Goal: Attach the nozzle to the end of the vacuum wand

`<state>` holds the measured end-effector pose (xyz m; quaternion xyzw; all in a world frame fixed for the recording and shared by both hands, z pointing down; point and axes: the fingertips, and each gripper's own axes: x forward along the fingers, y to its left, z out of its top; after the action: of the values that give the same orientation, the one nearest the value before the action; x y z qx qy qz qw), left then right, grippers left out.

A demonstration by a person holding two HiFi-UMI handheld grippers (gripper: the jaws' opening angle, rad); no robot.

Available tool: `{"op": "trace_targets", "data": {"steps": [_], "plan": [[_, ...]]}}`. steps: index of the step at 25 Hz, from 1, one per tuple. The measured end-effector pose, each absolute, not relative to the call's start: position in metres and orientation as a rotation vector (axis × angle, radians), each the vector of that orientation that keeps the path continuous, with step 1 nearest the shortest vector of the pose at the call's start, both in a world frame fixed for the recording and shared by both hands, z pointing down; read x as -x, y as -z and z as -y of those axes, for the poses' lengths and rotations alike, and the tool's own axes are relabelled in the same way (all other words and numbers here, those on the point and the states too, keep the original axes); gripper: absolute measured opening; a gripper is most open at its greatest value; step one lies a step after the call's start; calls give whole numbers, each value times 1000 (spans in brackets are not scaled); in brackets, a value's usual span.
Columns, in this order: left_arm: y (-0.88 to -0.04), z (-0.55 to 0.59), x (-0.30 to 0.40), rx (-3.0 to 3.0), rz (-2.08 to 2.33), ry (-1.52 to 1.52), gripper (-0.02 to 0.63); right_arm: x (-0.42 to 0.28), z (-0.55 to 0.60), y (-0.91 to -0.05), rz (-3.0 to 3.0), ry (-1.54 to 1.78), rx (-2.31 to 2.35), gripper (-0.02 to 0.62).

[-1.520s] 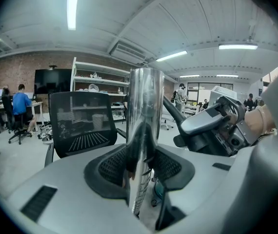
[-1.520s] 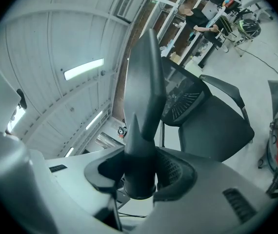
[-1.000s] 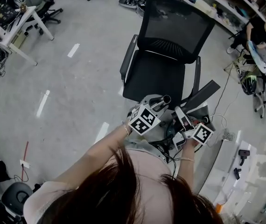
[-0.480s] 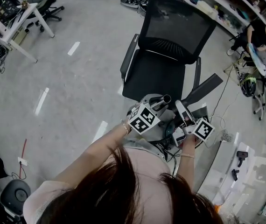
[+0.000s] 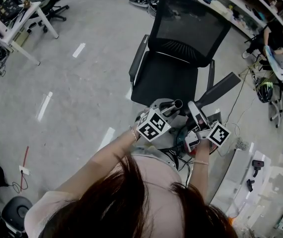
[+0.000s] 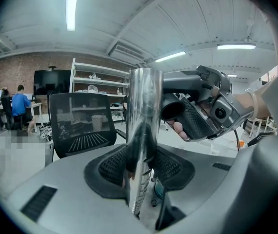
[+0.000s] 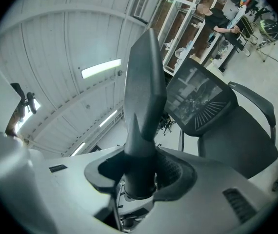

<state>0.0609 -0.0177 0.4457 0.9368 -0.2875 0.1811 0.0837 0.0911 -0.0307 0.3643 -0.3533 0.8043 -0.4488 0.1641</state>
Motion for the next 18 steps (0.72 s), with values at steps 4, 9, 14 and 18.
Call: {"op": "trace_targets", "data": {"steps": [4,9,14,18], "plan": [[-444,13,-63,-2801,851,-542,153,-89,32,-356,-2306,1258,998,176],[-445,12,-62,-2805,848,-541,153,-85,37,-350,-2318,1235,989,176],[-442,10,-62,-2807,845,-541,153,-79,39,-339,-2338,1203,969,178],[-443,9,-64,-2810,837,-543,153,-76,41,-336,-2349,1188,951,178]]}}
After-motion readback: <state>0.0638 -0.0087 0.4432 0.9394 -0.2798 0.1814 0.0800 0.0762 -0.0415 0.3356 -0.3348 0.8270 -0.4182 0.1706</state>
